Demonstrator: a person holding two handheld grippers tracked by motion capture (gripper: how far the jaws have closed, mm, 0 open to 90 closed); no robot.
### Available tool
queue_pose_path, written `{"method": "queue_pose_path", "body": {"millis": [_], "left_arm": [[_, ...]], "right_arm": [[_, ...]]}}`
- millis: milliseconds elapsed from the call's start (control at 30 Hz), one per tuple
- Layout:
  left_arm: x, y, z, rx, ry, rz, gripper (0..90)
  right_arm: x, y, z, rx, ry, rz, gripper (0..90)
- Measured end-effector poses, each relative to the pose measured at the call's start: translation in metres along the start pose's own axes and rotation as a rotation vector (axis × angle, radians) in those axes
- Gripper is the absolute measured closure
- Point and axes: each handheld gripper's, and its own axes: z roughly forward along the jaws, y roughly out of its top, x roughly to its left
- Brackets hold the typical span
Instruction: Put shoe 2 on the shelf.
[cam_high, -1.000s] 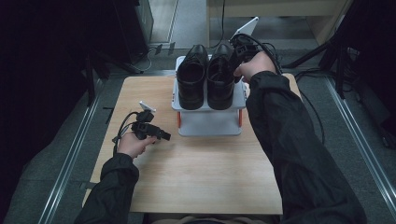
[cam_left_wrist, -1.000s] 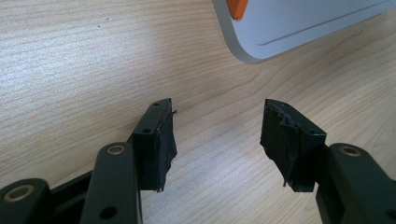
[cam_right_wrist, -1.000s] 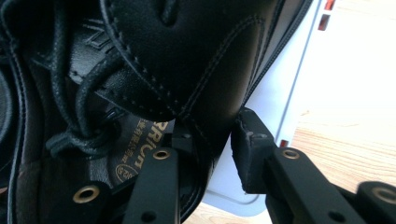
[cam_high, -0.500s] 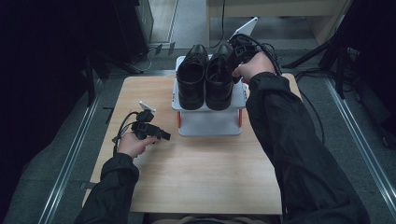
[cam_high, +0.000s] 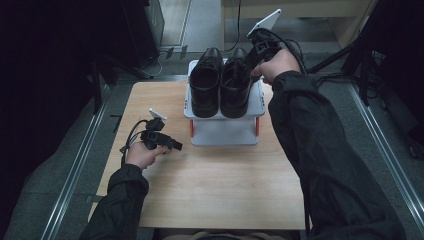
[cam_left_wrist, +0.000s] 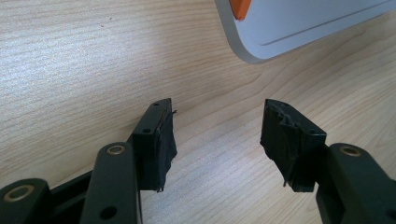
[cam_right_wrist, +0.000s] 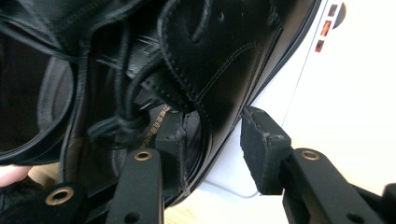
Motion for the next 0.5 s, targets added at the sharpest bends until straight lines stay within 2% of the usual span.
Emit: {"method": "queue_pose_path", "body": {"millis": [233,500], "left_arm": [[0.000,0.000,0.000,0.001,0.000,0.000,43.9],[0.001,0.000,0.000,0.001,0.002,-0.002,43.9]], "right_arm": [[0.000,-0.002,-0.020,-0.015,0.007,-0.040,61.4],[-0.021,-0.012,-0.031,-0.029,0.041,-0.046,60.9]]}}
